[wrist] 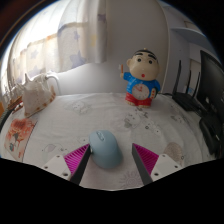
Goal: Arrange mouse
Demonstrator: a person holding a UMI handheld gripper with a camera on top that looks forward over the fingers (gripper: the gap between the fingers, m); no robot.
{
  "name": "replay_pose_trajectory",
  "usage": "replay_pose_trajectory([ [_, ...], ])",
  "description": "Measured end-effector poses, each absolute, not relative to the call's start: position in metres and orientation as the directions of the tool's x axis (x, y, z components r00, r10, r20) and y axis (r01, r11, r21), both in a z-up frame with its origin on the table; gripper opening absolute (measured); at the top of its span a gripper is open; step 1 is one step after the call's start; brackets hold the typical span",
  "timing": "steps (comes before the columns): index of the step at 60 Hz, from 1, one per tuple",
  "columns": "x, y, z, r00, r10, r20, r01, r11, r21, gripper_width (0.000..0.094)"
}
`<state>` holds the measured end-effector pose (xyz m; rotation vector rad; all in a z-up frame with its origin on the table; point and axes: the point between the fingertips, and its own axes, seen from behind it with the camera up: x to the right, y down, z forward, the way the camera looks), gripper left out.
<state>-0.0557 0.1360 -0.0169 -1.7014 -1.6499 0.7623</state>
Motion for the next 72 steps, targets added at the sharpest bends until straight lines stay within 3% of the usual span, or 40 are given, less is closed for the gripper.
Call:
replay_pose_trajectory([
  [21,-0.082,0.146,-0.019,0.069,0.998,0.010,0.646,-0.037,-0.762,0.0832],
  [25,-0.083,0.144,-0.019,0.055,0.998,0.010,0.646,-0.028,-0.762,0.0715],
  [28,-0.084,0.141,-0.019,0.039,0.999,0.013,0.647,-0.015,-0.762,0.0491],
  [36,-0.085,0.142,-0.010,0.045,0.998,0.047,0.666,0.005,-0.746,0.0430],
  [42,-0.091,0.126,0.023,0.018,0.998,0.066,0.649,0.039,-0.760,0.0404],
  [52,-0.091,0.038,0.093,-0.050,0.999,0.017,0.611,0.043,-0.790,0.0391],
  [58,-0.081,-0.044,0.114,-0.093,0.995,-0.040,0.603,0.024,-0.798,0.0392],
  [65,-0.064,-0.141,0.104,-0.125,0.989,-0.081,0.619,0.014,-0.785,0.0391],
  [72,-0.047,-0.224,0.066,-0.145,0.985,-0.093,0.646,0.023,-0.763,0.0389],
])
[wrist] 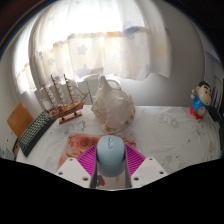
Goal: Arrange mouse
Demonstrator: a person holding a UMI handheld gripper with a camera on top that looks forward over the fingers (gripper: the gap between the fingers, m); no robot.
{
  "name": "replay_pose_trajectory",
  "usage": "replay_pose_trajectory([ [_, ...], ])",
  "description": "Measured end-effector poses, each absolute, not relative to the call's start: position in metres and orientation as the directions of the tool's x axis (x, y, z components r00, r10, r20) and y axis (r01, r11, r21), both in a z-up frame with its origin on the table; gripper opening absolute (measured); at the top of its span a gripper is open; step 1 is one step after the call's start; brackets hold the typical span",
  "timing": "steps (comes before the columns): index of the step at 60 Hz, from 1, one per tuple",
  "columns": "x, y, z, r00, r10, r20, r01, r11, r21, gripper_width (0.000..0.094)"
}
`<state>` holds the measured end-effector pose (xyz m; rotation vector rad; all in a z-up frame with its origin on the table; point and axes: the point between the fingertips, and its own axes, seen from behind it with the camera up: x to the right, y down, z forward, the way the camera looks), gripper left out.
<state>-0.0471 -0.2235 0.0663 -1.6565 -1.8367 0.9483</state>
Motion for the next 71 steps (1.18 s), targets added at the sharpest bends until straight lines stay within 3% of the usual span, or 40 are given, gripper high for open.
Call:
replay_pose_trajectory([
  [11,-0.028,-0.277,-0.006,-0.146,0.989,-0.024,0.689,0.085,-0.719,0.0424],
  [17,-0.027,-0.276,-0.011,-0.142,0.989,0.039,0.677,0.126,-0.725,0.0518],
  [19,-0.025,-0.274,-0.009,-0.136,0.989,0.058,0.690,0.136,-0.711,0.0601],
  [22,-0.022,-0.268,0.005,-0.111,0.992,0.065,0.697,0.124,-0.706,0.0867],
  [25,-0.017,-0.265,0.025,-0.083,0.995,0.062,0.704,0.103,-0.703,0.0825],
  [33,0.029,-0.262,0.099,-0.032,0.999,0.035,0.747,0.047,-0.664,0.0853],
  [45,0.114,-0.238,0.194,0.030,0.991,0.128,0.761,0.060,-0.646,0.0849],
  [52,0.143,-0.242,0.210,0.034,0.995,0.095,0.756,0.037,-0.653,0.0852],
  [71,0.162,-0.243,0.206,0.037,0.998,0.058,0.764,0.009,-0.646,0.0853],
])
